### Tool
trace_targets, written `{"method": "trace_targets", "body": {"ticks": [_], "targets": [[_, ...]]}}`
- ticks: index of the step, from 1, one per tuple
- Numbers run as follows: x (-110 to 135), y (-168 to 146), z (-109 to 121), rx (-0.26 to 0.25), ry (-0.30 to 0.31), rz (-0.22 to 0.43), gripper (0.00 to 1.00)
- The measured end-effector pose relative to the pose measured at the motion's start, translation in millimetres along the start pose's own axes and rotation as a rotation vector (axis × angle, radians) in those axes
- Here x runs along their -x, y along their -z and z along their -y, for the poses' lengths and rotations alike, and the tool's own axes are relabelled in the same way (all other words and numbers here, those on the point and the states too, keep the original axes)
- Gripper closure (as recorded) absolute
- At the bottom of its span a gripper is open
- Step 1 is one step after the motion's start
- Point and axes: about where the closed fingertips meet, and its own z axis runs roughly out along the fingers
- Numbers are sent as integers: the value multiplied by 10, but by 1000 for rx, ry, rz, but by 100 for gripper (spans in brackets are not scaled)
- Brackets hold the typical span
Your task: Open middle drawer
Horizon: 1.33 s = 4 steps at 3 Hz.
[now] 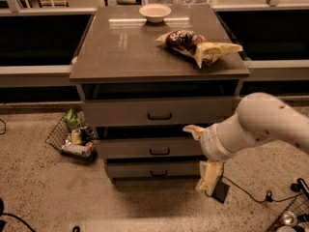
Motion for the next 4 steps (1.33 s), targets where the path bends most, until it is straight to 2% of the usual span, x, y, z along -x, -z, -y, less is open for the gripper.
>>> {"method": "trace_targets", "body": {"ticks": [1,2,3,4], "targets": [[-152,-587,70,-1,10,140,0],[-354,-1224,54,57,-39,264,0],[-386,-1270,52,57,-42,264,0],[-521,-1468,45,59,-55,266,0]]}}
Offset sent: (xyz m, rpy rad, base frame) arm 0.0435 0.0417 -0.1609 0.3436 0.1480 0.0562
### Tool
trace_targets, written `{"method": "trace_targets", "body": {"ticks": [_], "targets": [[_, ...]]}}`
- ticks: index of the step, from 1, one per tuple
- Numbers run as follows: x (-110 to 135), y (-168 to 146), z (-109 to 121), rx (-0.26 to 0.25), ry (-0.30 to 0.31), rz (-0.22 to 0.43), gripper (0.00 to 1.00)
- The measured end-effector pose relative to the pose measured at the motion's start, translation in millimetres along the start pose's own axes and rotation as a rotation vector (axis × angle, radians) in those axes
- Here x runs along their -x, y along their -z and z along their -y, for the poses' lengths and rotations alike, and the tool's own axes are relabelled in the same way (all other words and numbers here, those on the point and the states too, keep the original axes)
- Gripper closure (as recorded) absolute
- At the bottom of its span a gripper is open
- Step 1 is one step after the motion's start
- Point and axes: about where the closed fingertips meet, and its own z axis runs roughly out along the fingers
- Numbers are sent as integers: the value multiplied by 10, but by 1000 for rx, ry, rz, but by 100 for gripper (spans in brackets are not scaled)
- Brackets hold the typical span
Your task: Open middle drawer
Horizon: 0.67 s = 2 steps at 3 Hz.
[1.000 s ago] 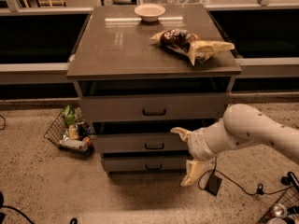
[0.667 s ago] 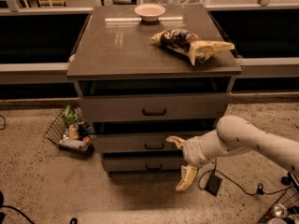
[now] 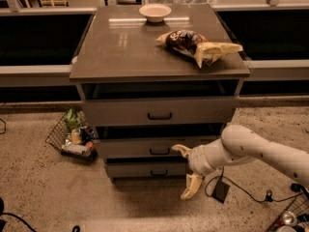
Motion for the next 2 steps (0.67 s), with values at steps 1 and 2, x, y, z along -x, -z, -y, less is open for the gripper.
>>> {"method": "trace_targets", "body": {"ticks": [1,2], "targets": [[-480,-245,196,15,-27,-53,0],[-936,-268,599,-26,-7,-126,0]]}}
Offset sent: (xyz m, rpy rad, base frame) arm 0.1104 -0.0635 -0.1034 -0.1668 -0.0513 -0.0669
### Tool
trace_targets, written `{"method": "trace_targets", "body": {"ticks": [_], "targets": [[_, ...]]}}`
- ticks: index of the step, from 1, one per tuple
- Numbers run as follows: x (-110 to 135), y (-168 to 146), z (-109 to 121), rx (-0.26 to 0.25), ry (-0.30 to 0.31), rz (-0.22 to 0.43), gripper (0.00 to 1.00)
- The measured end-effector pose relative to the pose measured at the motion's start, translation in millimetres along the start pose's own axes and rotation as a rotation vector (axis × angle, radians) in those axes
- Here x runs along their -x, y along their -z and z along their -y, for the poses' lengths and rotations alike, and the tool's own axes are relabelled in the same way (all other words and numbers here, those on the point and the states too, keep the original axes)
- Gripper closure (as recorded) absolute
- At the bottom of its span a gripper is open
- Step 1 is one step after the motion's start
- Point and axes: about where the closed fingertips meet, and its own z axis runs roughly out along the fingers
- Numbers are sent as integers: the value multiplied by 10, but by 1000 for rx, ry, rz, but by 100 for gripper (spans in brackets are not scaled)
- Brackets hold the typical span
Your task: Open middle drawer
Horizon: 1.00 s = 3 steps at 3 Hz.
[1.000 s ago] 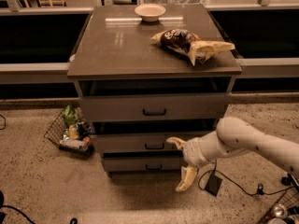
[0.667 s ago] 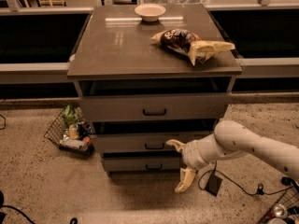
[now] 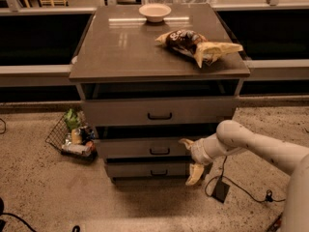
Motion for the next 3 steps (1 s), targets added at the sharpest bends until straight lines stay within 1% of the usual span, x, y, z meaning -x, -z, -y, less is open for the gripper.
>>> {"method": "trace_targets", "body": {"ticks": [1,2,3], "targets": [[-184,26,244,-34,24,-45,0],[-205,98,418,-78,70,-76,0],[-205,98,418,-78,70,-76,0]]}}
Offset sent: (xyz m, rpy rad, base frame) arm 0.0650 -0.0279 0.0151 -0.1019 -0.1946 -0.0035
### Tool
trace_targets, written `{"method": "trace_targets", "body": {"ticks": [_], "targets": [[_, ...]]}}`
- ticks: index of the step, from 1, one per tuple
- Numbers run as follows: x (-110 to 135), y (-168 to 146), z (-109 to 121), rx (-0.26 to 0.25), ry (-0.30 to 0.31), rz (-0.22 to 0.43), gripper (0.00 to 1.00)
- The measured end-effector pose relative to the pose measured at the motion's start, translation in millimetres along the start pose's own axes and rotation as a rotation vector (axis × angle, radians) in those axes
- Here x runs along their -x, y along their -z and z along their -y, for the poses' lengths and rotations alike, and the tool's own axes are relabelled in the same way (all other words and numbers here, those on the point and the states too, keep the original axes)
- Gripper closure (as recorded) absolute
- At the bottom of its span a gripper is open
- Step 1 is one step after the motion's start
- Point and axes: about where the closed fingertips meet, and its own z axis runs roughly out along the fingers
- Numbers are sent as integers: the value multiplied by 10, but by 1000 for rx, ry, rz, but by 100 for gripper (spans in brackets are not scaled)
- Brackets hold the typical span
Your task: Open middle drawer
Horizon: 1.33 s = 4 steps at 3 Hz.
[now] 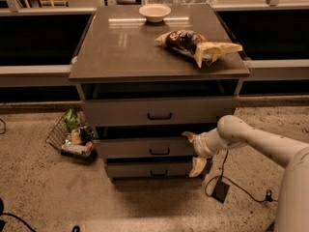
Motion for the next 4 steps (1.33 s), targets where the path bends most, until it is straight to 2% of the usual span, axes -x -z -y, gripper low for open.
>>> {"method": "trace_targets", "body": {"ticks": [2,3,4], "targets": [[81,-298,395,6,113,-38,0],[49,-523,454,33,120,-50,0],[-17,-740,397,68,94,-48,0]]}}
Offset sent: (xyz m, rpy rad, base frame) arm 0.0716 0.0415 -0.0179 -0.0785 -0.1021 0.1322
